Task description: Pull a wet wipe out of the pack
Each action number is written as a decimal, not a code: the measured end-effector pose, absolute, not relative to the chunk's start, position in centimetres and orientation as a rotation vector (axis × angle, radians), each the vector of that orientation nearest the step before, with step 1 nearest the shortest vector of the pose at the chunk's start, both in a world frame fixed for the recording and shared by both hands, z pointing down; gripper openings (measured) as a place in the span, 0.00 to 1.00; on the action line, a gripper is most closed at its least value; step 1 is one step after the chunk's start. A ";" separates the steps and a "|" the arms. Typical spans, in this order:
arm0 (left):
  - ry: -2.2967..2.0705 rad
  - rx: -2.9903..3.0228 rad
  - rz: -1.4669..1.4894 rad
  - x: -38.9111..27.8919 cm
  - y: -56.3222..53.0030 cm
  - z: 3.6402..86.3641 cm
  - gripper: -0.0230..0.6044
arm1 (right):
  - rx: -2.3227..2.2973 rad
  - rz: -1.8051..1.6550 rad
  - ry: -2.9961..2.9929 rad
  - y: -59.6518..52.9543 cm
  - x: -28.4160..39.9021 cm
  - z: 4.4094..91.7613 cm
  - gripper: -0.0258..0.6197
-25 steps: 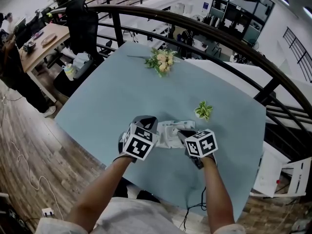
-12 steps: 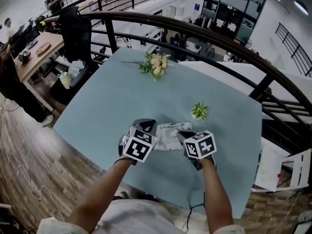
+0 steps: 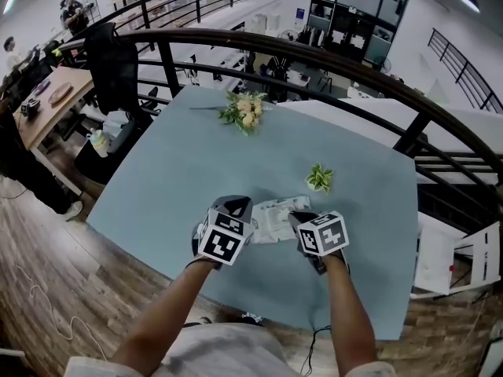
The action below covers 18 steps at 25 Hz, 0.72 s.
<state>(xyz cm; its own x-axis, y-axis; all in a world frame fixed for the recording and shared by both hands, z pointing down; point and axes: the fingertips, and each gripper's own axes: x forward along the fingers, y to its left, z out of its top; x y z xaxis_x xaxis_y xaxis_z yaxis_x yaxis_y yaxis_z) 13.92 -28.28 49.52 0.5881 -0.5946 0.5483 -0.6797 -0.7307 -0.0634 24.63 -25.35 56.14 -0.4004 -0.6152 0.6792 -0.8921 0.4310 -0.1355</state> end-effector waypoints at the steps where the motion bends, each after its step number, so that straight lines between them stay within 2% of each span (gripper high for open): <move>1: -1.072 2.667 0.829 13.8 -28.3 49.4 0.02 | 1.287 0.670 -2.137 -25.3 24.6 56.0 0.05; 18: -1.001 2.739 0.798 13.0 -27.5 48.3 0.02 | 1.601 0.650 -2.058 -24.5 25.5 53.8 0.05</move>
<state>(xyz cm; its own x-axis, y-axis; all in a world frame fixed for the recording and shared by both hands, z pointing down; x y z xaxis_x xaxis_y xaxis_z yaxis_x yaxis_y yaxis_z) 12.96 -27.55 48.29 0.6427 -0.5667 0.5155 -0.6289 -0.7746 -0.0675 25.49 -24.48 53.82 -0.2247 -0.7604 0.6093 -0.9724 0.2149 -0.0905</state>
